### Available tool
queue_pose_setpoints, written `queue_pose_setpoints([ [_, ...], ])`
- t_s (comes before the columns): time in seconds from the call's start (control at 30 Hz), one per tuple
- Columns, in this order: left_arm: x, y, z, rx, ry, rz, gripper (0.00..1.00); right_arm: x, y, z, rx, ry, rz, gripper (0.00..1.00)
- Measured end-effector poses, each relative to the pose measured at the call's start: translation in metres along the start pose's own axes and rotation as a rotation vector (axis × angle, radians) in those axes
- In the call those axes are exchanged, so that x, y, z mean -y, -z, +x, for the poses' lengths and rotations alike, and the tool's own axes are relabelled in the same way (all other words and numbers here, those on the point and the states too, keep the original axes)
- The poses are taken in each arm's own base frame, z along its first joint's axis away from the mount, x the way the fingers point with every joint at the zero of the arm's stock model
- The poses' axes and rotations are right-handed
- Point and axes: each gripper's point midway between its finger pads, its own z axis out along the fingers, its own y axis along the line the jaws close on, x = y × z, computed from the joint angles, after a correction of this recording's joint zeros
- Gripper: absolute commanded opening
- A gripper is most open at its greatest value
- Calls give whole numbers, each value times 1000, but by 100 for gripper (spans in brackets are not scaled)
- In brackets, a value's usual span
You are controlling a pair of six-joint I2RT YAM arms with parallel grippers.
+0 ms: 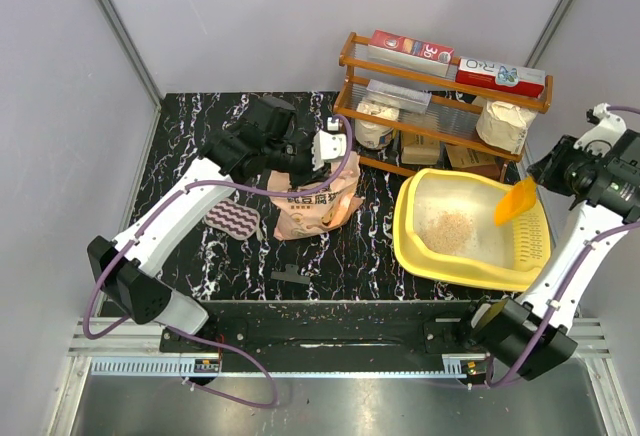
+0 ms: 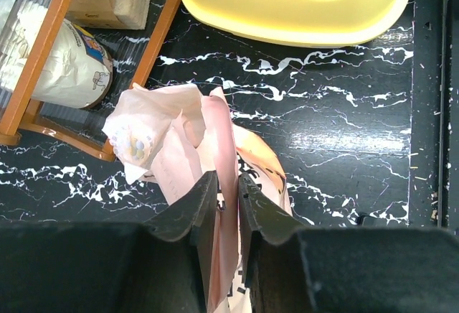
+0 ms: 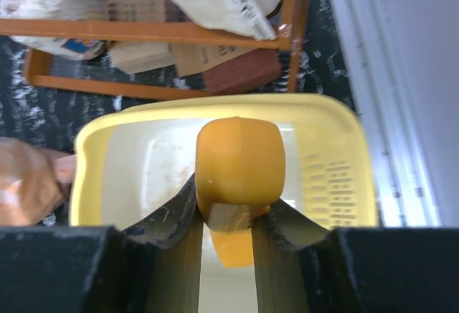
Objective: Fill the litter box with clean litter
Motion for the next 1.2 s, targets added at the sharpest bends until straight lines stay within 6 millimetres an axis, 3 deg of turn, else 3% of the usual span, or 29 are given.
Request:
queue_pose_setpoints([
  [0.13, 2, -1, -1, 5, -1, 8, 22, -5, -1, -20, -38, 138, 56, 3],
  [0.27, 2, -1, -2, 6, -2, 10, 22, -45, -26, -32, -153, 314, -5, 0],
  [0.33, 3, -1, -2, 6, -2, 11, 22, -68, -38, -22, -205, 390, -80, 0],
  [0.4, 3, -1, -2, 6, -2, 11, 26, -84, -35, -7, -257, 414, -153, 0],
  [0.47, 3, -1, -2, 6, -1, 11, 31, -99, -28, -5, -255, 393, -221, 0],
  [0.5, 3, -1, -2, 6, 7, 11, 38, -111, -24, -7, -238, 368, -278, 0],
  [0.6, 1, -1, -8, 28, 41, -4, 47, -153, -12, -23, -155, 258, -462, 0],
  [0.73, -10, 5, -39, 155, 96, -72, 53, -208, 5, -54, -19, 77, -701, 0],
  [0.9, -27, 21, -100, 393, 199, -148, 54, -260, 18, -78, 21, -5, -919, 0],
  [1.03, -38, 15, -137, 506, 233, -144, 54, -279, 25, -86, 24, -21, -1001, 0],
  [1.2, -43, -19, -150, 532, 261, -102, 52, -286, 28, -88, 28, -35, -1035, 0],
])
